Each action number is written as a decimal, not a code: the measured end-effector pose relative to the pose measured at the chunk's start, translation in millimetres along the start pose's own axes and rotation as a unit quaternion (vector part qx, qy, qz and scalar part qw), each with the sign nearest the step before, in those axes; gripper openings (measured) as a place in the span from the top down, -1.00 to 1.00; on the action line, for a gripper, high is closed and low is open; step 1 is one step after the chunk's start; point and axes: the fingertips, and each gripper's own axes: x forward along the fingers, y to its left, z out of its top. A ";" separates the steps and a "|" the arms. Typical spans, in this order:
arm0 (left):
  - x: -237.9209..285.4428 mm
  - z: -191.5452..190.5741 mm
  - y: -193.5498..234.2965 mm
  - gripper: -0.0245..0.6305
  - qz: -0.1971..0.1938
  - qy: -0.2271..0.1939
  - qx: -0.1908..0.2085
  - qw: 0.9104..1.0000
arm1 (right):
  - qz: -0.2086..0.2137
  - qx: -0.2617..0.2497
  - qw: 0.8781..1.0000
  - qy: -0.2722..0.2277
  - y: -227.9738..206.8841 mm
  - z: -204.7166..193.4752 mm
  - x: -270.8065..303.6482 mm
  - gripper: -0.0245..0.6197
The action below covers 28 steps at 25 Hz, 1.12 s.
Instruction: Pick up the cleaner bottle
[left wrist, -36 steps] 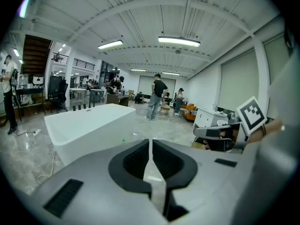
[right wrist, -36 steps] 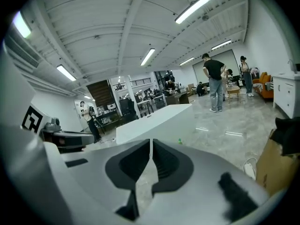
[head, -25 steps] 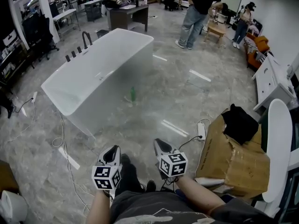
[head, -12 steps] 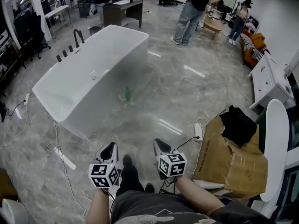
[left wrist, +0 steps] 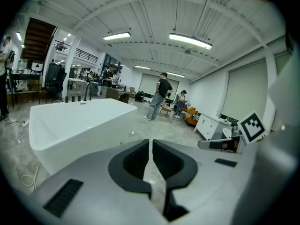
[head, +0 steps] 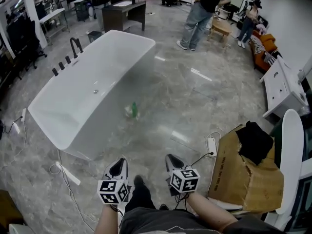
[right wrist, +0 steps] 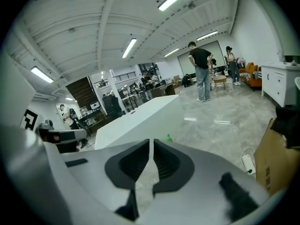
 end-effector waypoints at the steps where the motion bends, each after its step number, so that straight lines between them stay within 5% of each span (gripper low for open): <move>1: 8.7 4.5 7.7 0.82 -0.003 0.003 0.001 1.000 | -0.004 0.001 1.000 0.001 0.5 5.2 10.8 0.81; 18: 117.2 65.2 125.8 0.82 -0.043 0.031 0.008 0.999 | -0.067 0.009 0.998 0.018 7.6 67.1 158.6 0.81; 28: 165.9 75.3 165.6 0.82 -0.022 0.044 0.001 0.999 | -0.098 0.043 0.994 0.012 -35.8 85.2 227.1 0.81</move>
